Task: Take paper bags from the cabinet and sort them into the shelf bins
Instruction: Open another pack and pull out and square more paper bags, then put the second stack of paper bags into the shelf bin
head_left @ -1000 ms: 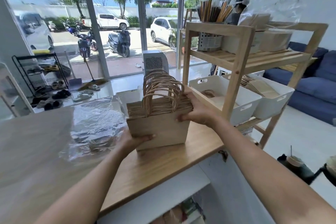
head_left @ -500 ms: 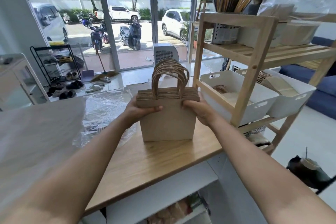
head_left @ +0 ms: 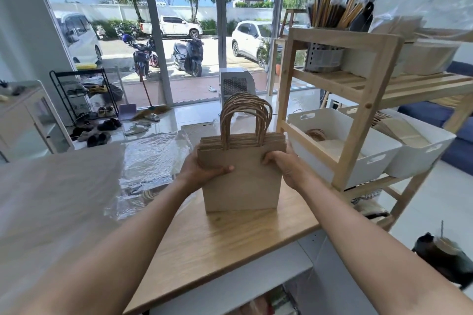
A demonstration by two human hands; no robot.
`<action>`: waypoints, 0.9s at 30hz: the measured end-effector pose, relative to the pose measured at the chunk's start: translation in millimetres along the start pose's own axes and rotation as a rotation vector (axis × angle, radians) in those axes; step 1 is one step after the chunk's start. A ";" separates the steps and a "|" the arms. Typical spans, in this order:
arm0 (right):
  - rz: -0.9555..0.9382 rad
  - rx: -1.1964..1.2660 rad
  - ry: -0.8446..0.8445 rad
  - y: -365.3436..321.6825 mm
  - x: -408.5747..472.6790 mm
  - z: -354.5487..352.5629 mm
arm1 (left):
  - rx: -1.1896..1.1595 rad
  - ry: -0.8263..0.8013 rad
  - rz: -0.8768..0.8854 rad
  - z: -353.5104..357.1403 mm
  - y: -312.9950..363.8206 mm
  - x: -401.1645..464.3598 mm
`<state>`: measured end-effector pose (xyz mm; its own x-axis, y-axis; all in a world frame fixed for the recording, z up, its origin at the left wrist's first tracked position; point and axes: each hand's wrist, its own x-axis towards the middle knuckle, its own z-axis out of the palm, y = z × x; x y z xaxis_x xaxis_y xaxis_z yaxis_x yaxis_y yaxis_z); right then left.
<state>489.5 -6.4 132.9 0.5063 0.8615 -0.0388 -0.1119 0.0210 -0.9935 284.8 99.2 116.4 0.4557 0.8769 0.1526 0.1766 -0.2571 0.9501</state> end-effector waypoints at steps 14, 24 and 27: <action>-0.076 -0.231 -0.184 16.0 -14.1 -32.7 | -0.063 -0.039 -0.087 0.1 -36.5 -10.2; -0.150 -0.299 0.040 0.8 -59.8 -85.5 | -0.034 -0.228 0.026 44.4 -5.2 1.3; -0.115 -0.294 0.110 -5.5 -88.0 -113.1 | -0.051 -0.329 0.047 76.2 6.8 0.7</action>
<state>542.3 -139.7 129.6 0.5923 0.8017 0.0800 0.1945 -0.0459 -0.9798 352.8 67.1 102.2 0.7213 0.6841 0.1088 0.1083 -0.2665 0.9577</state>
